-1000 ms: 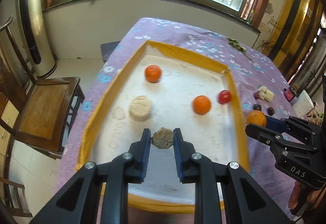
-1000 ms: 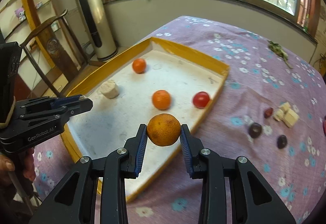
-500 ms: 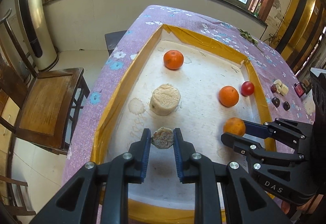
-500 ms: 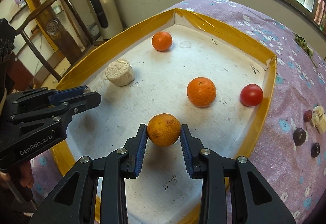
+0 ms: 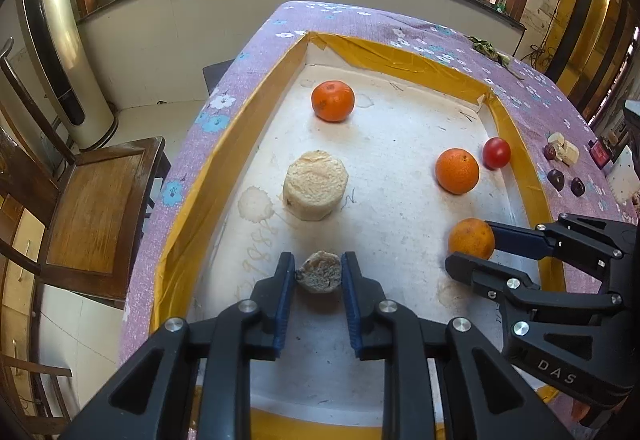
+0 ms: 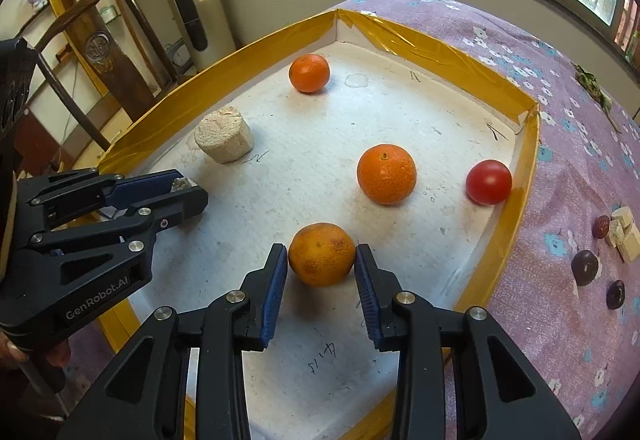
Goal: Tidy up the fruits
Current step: 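Open both grippers to drop the orange and cake into the tray, then move both tools back over the tablecloth toward the dark plums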
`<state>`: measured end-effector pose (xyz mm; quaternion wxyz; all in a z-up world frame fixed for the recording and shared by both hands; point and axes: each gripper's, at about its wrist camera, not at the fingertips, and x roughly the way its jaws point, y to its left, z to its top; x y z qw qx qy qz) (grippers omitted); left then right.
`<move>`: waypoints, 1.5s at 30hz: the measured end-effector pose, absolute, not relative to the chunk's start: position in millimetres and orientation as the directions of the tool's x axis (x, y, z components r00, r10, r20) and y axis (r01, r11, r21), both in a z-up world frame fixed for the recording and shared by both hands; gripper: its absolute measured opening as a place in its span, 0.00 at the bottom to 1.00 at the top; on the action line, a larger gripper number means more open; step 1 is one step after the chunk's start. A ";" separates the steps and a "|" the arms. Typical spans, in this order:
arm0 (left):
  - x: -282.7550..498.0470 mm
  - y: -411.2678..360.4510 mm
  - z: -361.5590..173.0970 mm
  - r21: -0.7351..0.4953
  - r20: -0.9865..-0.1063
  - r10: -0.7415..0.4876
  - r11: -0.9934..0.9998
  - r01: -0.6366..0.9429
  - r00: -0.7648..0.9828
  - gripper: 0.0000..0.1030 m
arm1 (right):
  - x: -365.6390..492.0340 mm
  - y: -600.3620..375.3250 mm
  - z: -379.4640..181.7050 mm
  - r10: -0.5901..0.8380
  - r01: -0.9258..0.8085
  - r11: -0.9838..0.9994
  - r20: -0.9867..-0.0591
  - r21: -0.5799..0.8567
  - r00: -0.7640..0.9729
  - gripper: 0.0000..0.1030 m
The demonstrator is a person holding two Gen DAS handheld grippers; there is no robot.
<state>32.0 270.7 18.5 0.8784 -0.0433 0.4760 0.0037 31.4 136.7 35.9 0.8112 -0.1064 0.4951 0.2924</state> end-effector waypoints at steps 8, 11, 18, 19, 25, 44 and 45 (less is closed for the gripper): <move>22.2 268.2 27.7 -0.049 -0.829 -0.006 0.997 -0.061 0.559 0.34 | 25.0 111.7 46.4 0.396 -0.527 0.832 -0.853 0.176 0.340 0.36; 14.7 267.5 34.7 -0.006 -0.809 0.050 0.996 -0.093 0.585 0.62 | 15.9 103.0 54.9 0.399 -0.520 0.837 -0.842 0.173 0.362 0.37; 0.7 274.5 41.7 -0.050 -0.799 0.054 0.987 -0.156 0.599 0.64 | -11.7 84.2 70.0 0.391 -0.515 0.846 -0.817 0.137 0.424 0.41; -1.3 273.6 41.9 -0.049 -0.799 0.057 0.986 -0.160 0.599 0.64 | -15.9 82.2 71.6 0.376 -0.512 0.851 -0.816 0.117 0.439 0.44; -11.5 258.9 46.5 -0.051 -0.793 0.059 0.985 -0.162 0.606 0.71 | -29.3 59.2 74.6 0.354 -0.492 0.865 -0.812 0.097 0.463 0.47; -7.7 140.0 69.9 -0.039 -0.787 -0.038 0.999 0.012 0.615 0.81 | -41.5 -94.7 88.5 0.227 -0.236 0.966 -0.784 0.105 0.578 0.66; -7.6 131.7 70.8 -0.034 -0.786 -0.043 0.999 0.025 0.617 0.84 | -40.5 -103.1 87.1 0.222 -0.220 0.969 -0.786 0.112 0.577 0.66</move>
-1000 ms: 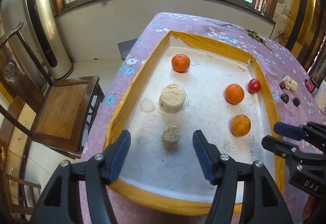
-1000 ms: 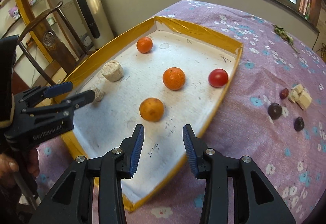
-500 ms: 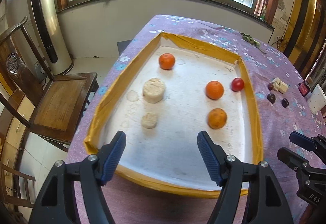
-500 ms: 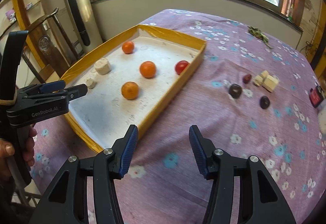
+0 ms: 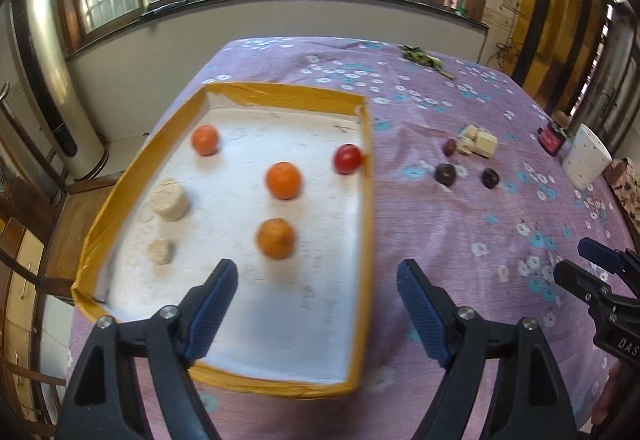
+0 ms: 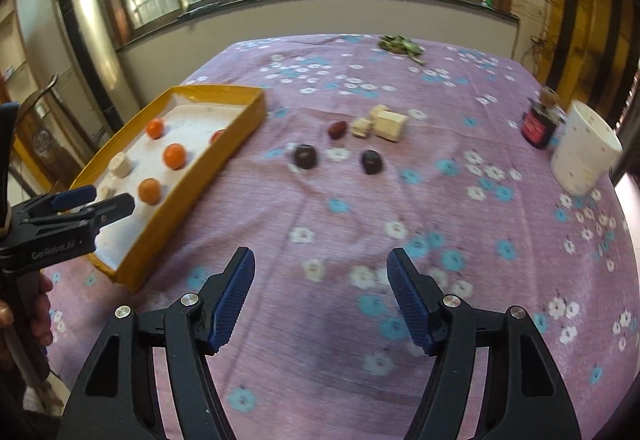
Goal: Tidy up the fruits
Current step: 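Move both tools back over the tablecloth toward the dark plums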
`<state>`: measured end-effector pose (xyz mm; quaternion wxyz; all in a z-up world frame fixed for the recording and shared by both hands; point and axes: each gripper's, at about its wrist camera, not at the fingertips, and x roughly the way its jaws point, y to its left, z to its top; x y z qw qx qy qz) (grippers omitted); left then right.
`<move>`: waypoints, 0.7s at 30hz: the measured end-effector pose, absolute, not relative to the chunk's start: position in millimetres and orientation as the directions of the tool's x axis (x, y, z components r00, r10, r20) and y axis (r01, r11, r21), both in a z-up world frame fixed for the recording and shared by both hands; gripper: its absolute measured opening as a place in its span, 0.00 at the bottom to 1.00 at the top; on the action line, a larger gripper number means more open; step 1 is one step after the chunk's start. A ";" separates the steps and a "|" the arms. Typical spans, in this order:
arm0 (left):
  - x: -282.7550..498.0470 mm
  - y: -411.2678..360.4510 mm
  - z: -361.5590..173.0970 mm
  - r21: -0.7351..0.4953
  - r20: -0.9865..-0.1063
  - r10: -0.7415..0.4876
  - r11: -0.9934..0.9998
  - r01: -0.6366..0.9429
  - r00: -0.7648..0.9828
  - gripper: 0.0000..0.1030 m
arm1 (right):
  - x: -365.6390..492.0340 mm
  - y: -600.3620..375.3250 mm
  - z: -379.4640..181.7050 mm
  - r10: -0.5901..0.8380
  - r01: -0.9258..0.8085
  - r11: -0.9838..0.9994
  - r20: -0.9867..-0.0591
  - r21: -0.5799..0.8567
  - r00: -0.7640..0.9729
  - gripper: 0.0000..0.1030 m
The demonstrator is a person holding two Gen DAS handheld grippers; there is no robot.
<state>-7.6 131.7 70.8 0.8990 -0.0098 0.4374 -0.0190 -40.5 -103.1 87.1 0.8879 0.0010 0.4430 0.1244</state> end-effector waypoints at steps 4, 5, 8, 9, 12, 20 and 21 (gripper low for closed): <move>-7.1 100.1 72.1 -0.008 -0.790 -0.058 0.996 0.083 0.610 0.86 | -32.9 -133.0 79.0 0.203 -0.159 0.978 -0.799 0.136 0.566 0.67; -6.4 92.1 72.0 0.000 -0.793 -0.059 0.995 0.097 0.606 0.86 | -29.6 -138.9 77.2 0.202 -0.148 0.979 -0.802 0.142 0.563 0.67; -6.3 72.8 70.3 0.029 -0.800 -0.057 0.991 0.133 0.597 0.86 | -15.4 -154.8 73.4 0.208 -0.126 0.978 -0.800 0.166 0.563 0.67; -6.4 67.7 69.5 0.035 -0.803 -0.058 0.989 0.144 0.593 0.86 | -10.2 -158.2 72.1 0.213 -0.124 0.977 -0.799 0.172 0.563 0.67; -5.6 55.2 66.3 0.051 -0.813 -0.056 0.985 0.166 0.579 0.86 | 13.2 -162.1 65.5 0.235 -0.137 0.972 -0.803 0.192 0.547 0.67; 8.3 37.1 59.2 0.090 -0.831 -0.025 0.980 0.179 0.555 0.86 | 79.3 -139.1 41.2 0.272 -0.235 0.957 -0.812 0.171 0.516 0.67; 10.3 36.9 58.7 0.087 -0.833 -0.024 0.981 0.175 0.553 0.86 | 85.4 -135.6 38.9 0.278 -0.248 0.954 -0.811 0.169 0.515 0.67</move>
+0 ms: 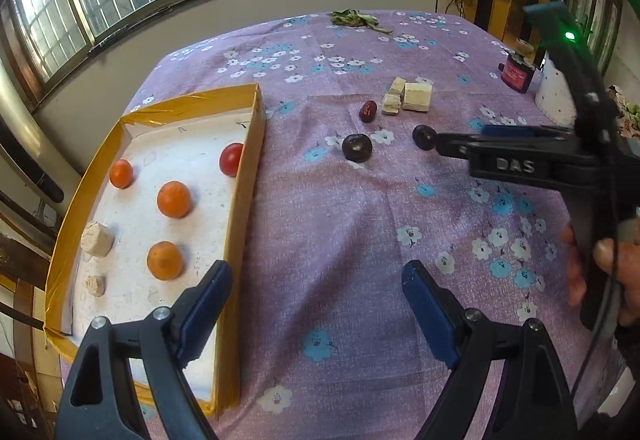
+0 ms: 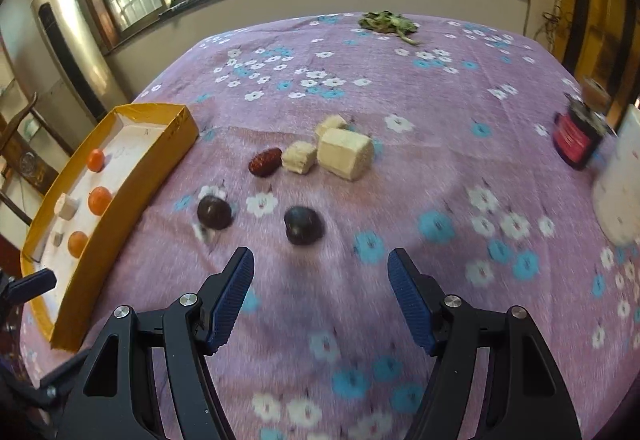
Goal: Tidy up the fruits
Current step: 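Move both tools back over the tablecloth toward the dark plums, then grasp a dark plum with the right gripper while the left gripper grasps the other plum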
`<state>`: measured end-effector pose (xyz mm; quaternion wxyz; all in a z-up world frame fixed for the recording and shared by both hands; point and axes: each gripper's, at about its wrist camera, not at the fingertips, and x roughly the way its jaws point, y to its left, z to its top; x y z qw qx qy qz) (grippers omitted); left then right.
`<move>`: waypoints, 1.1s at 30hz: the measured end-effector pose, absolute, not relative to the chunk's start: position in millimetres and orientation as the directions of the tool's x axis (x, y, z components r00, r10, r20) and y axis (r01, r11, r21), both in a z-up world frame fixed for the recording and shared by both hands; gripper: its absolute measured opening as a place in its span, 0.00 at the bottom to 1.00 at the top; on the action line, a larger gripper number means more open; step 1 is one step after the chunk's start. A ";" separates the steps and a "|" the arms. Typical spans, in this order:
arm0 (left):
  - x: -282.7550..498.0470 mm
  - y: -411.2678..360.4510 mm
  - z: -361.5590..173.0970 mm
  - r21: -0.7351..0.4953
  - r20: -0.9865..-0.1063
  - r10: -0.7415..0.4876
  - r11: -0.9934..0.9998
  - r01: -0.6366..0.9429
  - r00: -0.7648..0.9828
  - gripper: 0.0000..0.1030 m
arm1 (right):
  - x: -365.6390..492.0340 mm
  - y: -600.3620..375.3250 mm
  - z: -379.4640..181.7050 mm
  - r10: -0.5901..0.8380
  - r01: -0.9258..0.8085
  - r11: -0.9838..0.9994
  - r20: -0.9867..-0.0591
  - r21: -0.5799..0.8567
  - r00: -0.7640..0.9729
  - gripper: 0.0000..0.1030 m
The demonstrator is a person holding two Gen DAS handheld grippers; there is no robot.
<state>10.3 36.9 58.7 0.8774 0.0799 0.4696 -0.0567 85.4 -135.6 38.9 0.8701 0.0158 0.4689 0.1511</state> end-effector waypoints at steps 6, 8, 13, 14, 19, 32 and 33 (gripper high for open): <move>29.7 35.7 52.9 0.076 -0.843 -0.021 0.985 0.156 0.537 0.86 | 110.8 -128.0 24.2 0.322 -0.298 0.934 -0.822 0.196 0.469 0.46; 38.4 33.6 50.2 0.074 -0.846 -0.021 0.985 0.156 0.532 0.86 | 112.9 -127.2 20.7 0.332 -0.314 0.929 -0.820 0.197 0.466 0.40; 68.5 24.7 45.8 0.044 -0.847 -0.041 0.988 0.148 0.530 0.86 | 108.9 -127.0 26.5 0.321 -0.353 0.923 -0.808 0.151 0.493 0.21; 75.4 22.2 45.3 0.034 -0.845 -0.050 0.989 0.146 0.533 0.86 | 107.3 -130.8 29.8 0.307 -0.343 0.929 -0.803 0.137 0.510 0.21; 108.5 7.7 37.6 -0.002 -0.837 -0.083 0.989 0.148 0.541 0.75 | 97.7 -151.6 39.6 0.285 -0.325 0.939 -0.789 0.115 0.545 0.21; 119.1 2.6 22.5 -0.101 -0.841 -0.189 0.975 0.197 0.507 0.27 | 82.4 -175.1 39.9 0.281 -0.254 0.953 -0.796 0.166 0.536 0.21; 114.9 3.7 25.6 -0.108 -0.838 -0.197 0.974 0.199 0.509 0.27 | 79.6 -175.2 41.8 0.278 -0.249 0.954 -0.795 0.165 0.539 0.21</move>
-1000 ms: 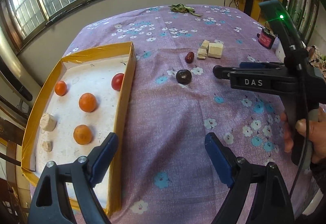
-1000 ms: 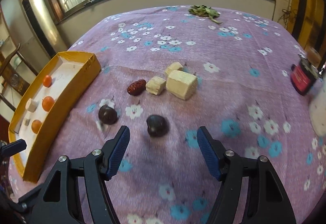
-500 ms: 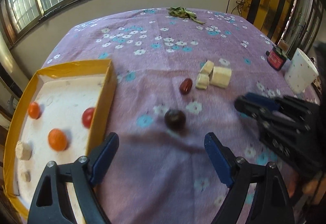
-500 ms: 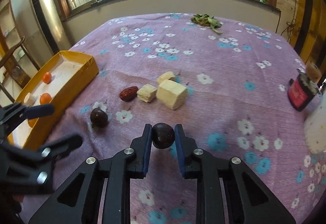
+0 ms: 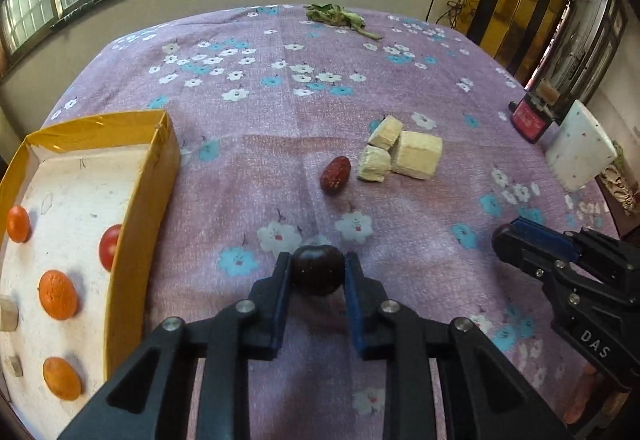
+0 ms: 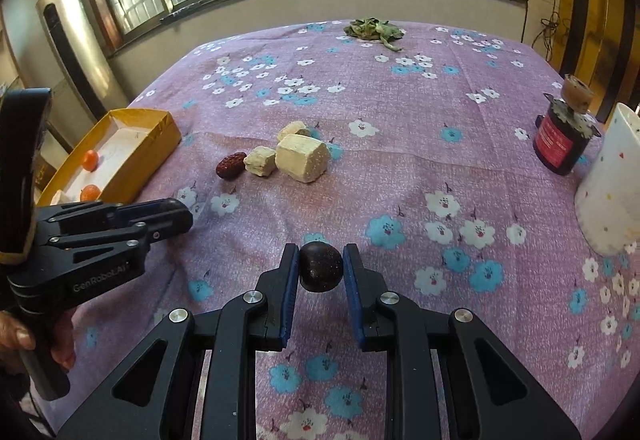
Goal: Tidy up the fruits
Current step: 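Grasp a dark plum with the right gripper while the left gripper grasps the other plum, then carry both dark plums over the tray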
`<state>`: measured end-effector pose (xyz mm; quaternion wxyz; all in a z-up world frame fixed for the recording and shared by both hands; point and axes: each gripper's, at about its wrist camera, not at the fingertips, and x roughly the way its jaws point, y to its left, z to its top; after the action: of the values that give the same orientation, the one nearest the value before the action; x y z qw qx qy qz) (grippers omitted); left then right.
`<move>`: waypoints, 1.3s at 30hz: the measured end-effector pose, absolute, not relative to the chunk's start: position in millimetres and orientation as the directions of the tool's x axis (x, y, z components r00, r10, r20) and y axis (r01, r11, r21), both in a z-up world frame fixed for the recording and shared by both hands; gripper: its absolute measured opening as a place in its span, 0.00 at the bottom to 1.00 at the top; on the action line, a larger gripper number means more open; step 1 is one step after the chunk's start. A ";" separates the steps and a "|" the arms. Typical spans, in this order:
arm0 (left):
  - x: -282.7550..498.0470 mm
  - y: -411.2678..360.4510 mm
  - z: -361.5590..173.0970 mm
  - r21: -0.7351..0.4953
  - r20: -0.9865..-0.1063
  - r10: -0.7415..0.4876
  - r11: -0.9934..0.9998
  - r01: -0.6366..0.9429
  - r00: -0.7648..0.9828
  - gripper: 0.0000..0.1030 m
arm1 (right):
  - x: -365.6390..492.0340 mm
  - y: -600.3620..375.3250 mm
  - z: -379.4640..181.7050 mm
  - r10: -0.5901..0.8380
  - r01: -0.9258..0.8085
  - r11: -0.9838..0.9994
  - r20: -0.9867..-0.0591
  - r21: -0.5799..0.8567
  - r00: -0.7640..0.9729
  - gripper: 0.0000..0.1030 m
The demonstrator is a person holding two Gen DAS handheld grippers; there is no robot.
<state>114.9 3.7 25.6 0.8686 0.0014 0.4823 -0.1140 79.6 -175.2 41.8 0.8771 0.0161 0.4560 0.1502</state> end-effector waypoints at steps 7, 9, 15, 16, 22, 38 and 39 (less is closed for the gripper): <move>80.1 10.0 44.8 -0.145 -0.817 -0.244 0.964 0.224 0.522 0.27 | 54.2 -177.2 60.9 0.245 -0.224 0.965 -0.785 0.138 0.570 0.21; 70.1 11.3 49.6 -0.141 -0.807 -0.248 0.962 0.233 0.536 0.27 | 46.1 -177.7 66.5 0.235 -0.217 0.967 -0.781 0.131 0.579 0.21; 47.8 24.3 62.4 -0.167 -0.790 -0.276 0.956 0.241 0.547 0.27 | 22.4 -168.3 72.8 0.213 -0.216 0.971 -0.783 0.103 0.585 0.21; 45.0 27.2 64.2 -0.168 -0.788 -0.277 0.956 0.240 0.550 0.27 | 18.1 -164.4 72.0 0.213 -0.219 0.970 -0.786 0.101 0.580 0.21; 28.7 48.4 75.0 -0.167 -0.771 -0.273 0.958 0.232 0.575 0.27 | 2.3 -137.2 77.4 0.225 -0.249 0.964 -0.788 0.094 0.573 0.21; -3.1 175.1 88.4 -0.157 -0.749 -0.154 0.986 0.053 0.645 0.27 | -8.9 3.0 105.8 0.368 -0.461 0.882 -0.757 0.100 0.540 0.21; -4.8 184.0 87.6 -0.148 -0.750 -0.137 0.988 0.038 0.647 0.27 | -8.8 12.4 106.2 0.377 -0.475 0.874 -0.757 0.101 0.534 0.21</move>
<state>-4.8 184.0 87.6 0.9054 -0.0594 0.4175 -0.0484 -8.8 12.4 106.2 0.8737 -0.0584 0.4168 0.2437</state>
